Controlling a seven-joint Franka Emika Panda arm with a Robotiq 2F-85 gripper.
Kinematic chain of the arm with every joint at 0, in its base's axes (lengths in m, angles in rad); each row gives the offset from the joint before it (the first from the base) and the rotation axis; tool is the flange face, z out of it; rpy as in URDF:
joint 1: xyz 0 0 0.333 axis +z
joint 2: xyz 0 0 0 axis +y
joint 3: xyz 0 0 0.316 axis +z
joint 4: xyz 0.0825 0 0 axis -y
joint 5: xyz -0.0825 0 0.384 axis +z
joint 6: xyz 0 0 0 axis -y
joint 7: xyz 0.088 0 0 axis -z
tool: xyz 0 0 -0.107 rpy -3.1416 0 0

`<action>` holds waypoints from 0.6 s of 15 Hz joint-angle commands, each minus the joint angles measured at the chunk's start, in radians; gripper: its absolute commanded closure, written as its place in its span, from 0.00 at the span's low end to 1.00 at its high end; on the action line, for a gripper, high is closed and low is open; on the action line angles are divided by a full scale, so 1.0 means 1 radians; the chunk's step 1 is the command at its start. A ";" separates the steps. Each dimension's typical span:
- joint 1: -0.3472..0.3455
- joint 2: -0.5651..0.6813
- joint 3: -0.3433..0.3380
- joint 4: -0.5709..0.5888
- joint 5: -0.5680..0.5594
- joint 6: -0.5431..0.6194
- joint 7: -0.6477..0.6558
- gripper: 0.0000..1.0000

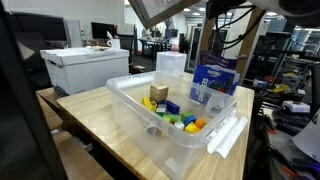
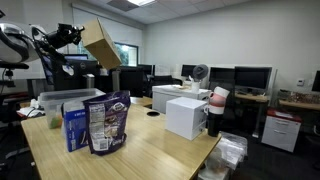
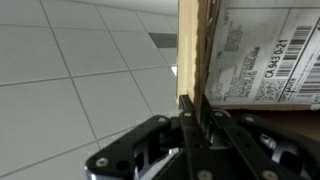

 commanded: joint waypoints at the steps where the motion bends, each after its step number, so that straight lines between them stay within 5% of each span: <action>1: -0.010 -0.053 -0.007 -0.086 -0.151 -0.043 0.060 0.95; 9: -0.042 -0.035 -0.043 -0.159 -0.497 -0.245 0.157 0.95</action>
